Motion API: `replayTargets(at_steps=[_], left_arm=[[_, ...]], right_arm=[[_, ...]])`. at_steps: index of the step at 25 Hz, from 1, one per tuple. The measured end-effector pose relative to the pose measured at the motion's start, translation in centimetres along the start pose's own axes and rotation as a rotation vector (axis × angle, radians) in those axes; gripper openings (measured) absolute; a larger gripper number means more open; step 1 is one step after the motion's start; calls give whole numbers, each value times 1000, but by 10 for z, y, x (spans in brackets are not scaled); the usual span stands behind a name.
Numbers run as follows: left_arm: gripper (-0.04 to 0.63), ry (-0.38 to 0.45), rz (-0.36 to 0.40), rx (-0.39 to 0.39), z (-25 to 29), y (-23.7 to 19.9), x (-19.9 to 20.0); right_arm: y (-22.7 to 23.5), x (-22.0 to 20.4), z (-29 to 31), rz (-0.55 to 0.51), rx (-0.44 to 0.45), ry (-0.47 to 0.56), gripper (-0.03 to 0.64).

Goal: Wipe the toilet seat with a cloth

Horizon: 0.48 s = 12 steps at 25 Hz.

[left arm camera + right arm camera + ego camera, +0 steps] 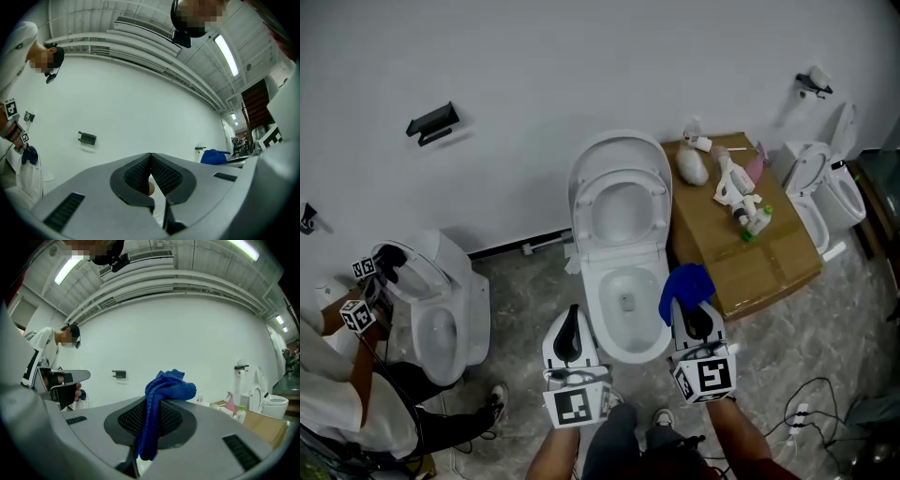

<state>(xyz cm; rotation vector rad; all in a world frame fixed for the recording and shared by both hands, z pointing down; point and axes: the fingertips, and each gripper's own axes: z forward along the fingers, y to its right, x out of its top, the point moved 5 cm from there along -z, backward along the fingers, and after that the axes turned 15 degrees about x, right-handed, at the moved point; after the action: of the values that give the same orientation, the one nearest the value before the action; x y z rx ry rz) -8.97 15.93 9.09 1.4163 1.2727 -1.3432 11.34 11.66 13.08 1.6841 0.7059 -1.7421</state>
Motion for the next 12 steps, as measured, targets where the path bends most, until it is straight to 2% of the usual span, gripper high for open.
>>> replayTargets(at_steps=[5, 12], left_arm=[[15, 18, -11, -6, 35, -22, -35], [15, -60, -44, -16, 55, -35, -105]], right_arm=[[5, -42, 49, -7, -2, -26, 55], [20, -116, 98, 20, -31, -87, 55]])
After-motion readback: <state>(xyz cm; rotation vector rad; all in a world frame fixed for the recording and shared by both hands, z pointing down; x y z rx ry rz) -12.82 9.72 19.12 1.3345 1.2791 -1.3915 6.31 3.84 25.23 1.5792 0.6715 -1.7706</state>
